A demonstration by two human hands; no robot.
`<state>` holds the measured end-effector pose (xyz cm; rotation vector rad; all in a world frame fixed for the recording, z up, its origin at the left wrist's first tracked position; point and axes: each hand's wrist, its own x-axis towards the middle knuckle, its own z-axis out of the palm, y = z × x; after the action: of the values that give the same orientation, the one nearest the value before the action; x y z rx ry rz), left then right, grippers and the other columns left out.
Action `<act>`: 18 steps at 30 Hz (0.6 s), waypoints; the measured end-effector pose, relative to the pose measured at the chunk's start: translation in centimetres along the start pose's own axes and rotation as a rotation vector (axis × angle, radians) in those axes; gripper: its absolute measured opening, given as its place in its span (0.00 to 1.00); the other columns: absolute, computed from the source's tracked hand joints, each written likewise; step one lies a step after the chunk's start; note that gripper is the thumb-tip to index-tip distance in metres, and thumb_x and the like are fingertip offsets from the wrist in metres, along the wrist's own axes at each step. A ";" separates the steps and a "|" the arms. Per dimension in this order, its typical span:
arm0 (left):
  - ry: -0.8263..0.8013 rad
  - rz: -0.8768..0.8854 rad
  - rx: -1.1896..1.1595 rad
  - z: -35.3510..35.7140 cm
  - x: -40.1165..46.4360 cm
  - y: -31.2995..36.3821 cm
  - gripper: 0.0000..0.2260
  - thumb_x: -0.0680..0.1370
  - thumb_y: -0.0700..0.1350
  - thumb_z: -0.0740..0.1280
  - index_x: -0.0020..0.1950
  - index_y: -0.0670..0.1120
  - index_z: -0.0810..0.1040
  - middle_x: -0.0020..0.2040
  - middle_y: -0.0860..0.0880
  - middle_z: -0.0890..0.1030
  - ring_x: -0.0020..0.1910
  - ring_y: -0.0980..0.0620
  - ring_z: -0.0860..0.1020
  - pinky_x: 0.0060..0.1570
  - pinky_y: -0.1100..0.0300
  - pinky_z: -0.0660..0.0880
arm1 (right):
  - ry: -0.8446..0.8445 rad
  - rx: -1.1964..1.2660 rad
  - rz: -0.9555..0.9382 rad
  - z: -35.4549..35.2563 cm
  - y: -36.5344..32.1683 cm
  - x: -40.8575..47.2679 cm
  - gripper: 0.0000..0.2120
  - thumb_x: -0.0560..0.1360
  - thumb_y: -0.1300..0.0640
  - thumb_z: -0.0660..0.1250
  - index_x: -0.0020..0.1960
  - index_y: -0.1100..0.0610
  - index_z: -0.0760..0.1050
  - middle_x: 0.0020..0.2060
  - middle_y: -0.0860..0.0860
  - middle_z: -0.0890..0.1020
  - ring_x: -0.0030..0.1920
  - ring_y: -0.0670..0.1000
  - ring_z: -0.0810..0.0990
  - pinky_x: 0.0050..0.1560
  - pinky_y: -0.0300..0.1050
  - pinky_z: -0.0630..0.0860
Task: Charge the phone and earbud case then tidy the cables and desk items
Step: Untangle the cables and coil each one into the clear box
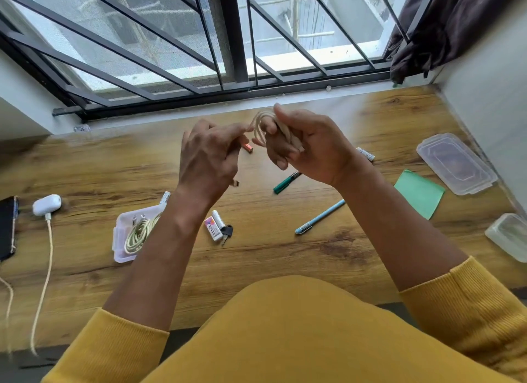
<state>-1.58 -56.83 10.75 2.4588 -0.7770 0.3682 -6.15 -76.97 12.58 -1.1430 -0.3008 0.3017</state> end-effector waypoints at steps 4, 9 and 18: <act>-0.089 -0.032 -0.023 1.0 -0.7 0.8 0.10 0.84 0.45 0.67 0.64 0.52 0.82 0.45 0.55 0.81 0.52 0.44 0.79 0.52 0.50 0.70 | 0.054 0.170 -0.049 0.5 -0.1 0.3 0.18 0.87 0.57 0.47 0.49 0.61 0.72 0.28 0.53 0.75 0.43 0.61 0.75 0.55 0.59 0.68; -0.126 -0.173 -0.211 1.9 -1.7 2.3 0.20 0.80 0.45 0.74 0.72 0.51 0.77 0.49 0.54 0.87 0.49 0.54 0.85 0.58 0.49 0.80 | 0.125 0.274 -0.125 1.1 -0.6 0.4 0.15 0.86 0.59 0.49 0.56 0.62 0.73 0.36 0.55 0.83 0.57 0.61 0.84 0.76 0.60 0.69; -0.319 -0.218 -0.832 0.9 -1.3 3.7 0.04 0.81 0.33 0.71 0.55 0.39 0.82 0.44 0.41 0.87 0.41 0.43 0.86 0.47 0.49 0.83 | 0.265 0.083 -0.186 1.2 0.2 0.9 0.19 0.89 0.60 0.50 0.74 0.71 0.63 0.65 0.62 0.82 0.73 0.59 0.77 0.80 0.56 0.65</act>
<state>-4.74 -59.24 10.97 1.7829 -0.6035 -0.3783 -5.75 -75.54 12.94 -1.0511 -0.1571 -0.0027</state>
